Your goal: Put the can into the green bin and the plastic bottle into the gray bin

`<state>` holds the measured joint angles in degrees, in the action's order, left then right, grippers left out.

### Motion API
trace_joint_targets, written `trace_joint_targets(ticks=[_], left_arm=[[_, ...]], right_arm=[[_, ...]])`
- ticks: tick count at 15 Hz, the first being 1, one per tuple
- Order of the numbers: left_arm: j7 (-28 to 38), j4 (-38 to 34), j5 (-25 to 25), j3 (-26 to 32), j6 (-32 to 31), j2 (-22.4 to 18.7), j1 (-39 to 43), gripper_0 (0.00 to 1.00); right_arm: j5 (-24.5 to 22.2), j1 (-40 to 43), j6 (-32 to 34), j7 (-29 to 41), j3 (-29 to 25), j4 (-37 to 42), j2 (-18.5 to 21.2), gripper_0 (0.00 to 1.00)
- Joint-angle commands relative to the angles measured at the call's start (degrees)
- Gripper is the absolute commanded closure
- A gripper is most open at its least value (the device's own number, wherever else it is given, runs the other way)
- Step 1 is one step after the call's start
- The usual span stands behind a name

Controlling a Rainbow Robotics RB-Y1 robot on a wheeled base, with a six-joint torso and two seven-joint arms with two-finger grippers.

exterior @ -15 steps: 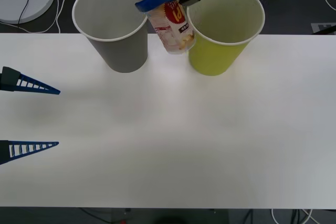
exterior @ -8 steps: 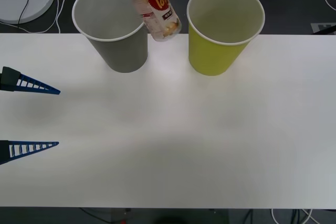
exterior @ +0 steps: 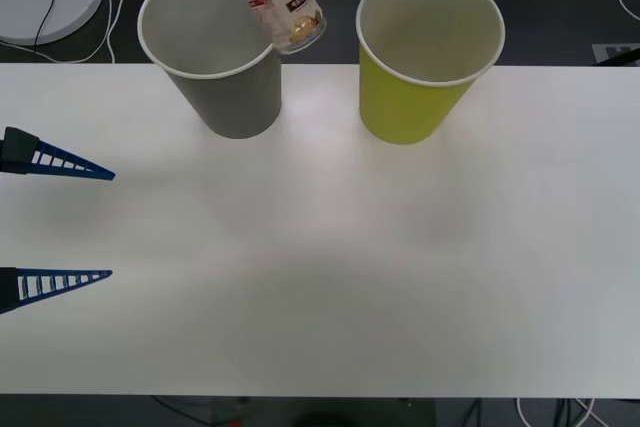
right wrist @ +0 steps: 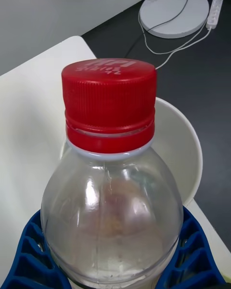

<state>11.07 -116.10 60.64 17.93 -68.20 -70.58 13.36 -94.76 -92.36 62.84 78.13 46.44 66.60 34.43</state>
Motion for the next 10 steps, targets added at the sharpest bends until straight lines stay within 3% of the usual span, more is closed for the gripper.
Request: trace_joint_targets(ticks=[1, 10], left_arm=[[0.0, 0.0, 0.0, 0.0, 0.0, 0.0, 0.0, 0.00], [0.0, 0.0, 0.0, 0.0, 0.0, 0.0, 0.0, 0.00]], right_arm=[[-1.0, -2.1, 0.0, 0.0, 0.4, -5.0, -3.0, 1.00], [-6.1, -6.8, -0.4, -0.1, 1.4, -16.2, -11.7, 1.00]])
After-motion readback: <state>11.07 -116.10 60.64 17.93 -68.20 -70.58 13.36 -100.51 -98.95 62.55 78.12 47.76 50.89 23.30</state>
